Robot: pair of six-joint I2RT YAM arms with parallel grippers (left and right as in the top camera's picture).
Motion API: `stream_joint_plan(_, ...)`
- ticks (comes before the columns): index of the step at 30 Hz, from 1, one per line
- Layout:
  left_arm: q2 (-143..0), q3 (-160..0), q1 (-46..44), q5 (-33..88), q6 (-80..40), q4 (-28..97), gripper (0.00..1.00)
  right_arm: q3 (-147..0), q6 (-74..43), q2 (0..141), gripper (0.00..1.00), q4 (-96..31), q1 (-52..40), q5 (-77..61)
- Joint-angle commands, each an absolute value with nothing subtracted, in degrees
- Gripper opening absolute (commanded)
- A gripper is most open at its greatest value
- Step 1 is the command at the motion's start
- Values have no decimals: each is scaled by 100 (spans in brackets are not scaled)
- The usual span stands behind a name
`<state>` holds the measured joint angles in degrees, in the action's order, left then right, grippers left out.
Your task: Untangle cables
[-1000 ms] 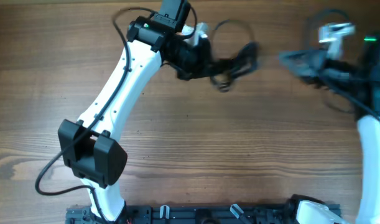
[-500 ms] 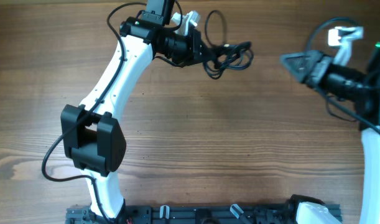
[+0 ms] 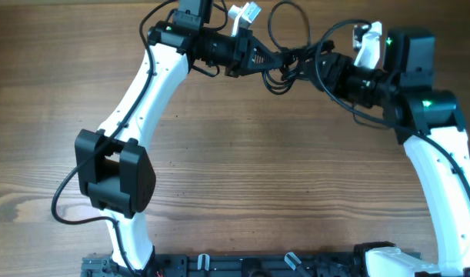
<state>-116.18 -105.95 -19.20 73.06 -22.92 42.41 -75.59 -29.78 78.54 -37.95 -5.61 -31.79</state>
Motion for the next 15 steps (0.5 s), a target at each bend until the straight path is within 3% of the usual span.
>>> stream_joint_plan(1,-11502,-10663,-1940,7732,-2141,4309,4,-7649,-3030,7891,55,-3367,-578,-3308)
stream_joint_plan(7,-11502,-10663,-1938,7660,-2185,4353,4,-7649,-3304,7891,6,-3227,-578,-3575)
stream_joint_plan(10,-11502,-10663,-1938,6523,-2178,4506,6,-7649,-3214,7891,4,-3435,-578,-3583)
stream_joint_plan(12,-11504,-10663,-1940,4482,-2119,5057,17,-7649,-3120,7891,4,-3758,-578,-3247)
stream_joint_plan(14,-11509,-10663,-2029,1955,-2139,5843,36,-7649,-2941,7900,4,-4471,-578,-2480)
stream_joint_plan(15,-11507,-10663,-2073,1575,-2119,6040,35,-7649,-2825,7920,4,-4617,-578,-2333)
